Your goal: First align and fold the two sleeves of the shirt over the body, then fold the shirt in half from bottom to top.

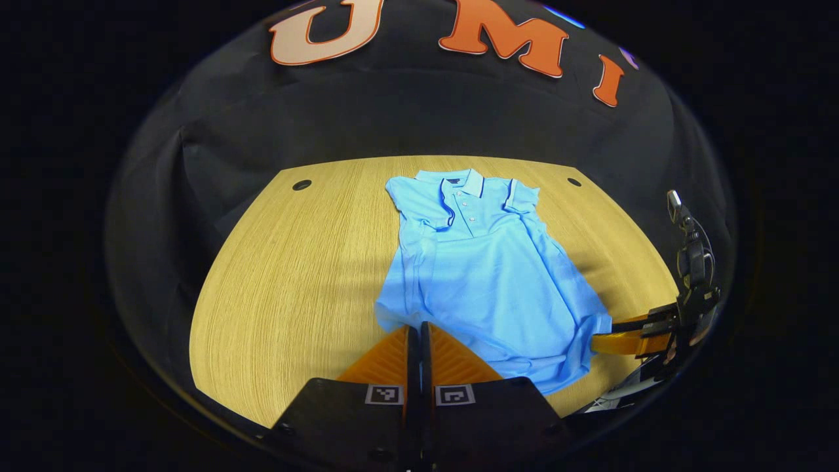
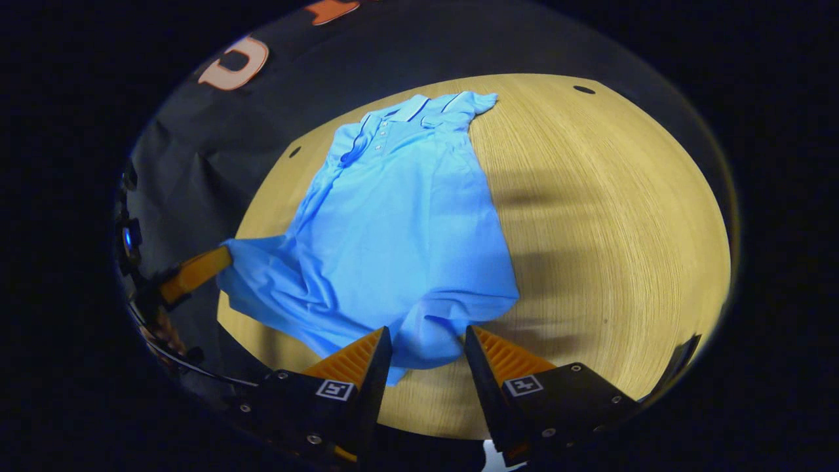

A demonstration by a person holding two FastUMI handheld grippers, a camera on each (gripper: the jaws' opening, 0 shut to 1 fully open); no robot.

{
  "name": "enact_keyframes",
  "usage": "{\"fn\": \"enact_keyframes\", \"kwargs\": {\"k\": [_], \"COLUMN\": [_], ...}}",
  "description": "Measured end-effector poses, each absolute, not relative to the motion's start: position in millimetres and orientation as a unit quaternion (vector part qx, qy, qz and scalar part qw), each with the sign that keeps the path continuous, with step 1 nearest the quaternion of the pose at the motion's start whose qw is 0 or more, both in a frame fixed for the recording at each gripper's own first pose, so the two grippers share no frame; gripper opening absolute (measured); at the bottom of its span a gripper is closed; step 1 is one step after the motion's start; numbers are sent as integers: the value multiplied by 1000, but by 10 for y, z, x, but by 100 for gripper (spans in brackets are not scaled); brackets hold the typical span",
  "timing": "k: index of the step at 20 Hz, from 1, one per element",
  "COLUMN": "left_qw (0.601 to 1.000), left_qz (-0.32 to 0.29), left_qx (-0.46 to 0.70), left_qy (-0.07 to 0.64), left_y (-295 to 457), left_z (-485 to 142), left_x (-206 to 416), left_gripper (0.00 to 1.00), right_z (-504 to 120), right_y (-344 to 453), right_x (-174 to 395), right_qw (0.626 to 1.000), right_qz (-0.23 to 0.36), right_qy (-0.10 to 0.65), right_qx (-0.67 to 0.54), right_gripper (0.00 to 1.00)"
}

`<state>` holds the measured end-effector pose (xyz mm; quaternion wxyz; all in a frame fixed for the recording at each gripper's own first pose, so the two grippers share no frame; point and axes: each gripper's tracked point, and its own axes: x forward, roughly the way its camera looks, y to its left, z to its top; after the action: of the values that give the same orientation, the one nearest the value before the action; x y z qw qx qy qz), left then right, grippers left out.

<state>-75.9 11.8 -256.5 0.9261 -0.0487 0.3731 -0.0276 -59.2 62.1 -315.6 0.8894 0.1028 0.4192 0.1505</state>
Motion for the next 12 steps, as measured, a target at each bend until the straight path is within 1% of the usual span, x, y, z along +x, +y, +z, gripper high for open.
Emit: {"fn": "enact_keyframes", "kwargs": {"k": [2, 3, 4, 5, 8, 12], "left_qw": [926, 926, 926, 928, 930, 936], "left_qz": [-25, -23, -22, -24, -25, -28], "left_qx": [-48, -47, -48, -50, -56, -62], "left_qy": [374, 374, 373, 369, 363, 345], "left_y": [148, 165, 185, 184, 209, 224], "left_z": [-2557, -2556, -2555, -2529, -2457, -2293], "left_x": [-784, -790, -797, -779, -737, -648], "left_gripper": [4, 5, 4, 4, 4, 4], "right_z": [-3202, -3217, -3137, -2982, -2779, -2362], "right_y": [692, 702, 760, 825, 765, 673], "right_x": [-582, -586, -628, -639, -556, -378], "right_qw": [886, 883, 875, 873, 876, 880], "right_qz": [154, 149, 165, 186, 193, 201], "right_qy": [422, 424, 425, 410, 378, 318], "right_qx": [113, 135, 164, 185, 230, 289], "right_gripper": [56, 32, 10, 2, 1, 1]}}
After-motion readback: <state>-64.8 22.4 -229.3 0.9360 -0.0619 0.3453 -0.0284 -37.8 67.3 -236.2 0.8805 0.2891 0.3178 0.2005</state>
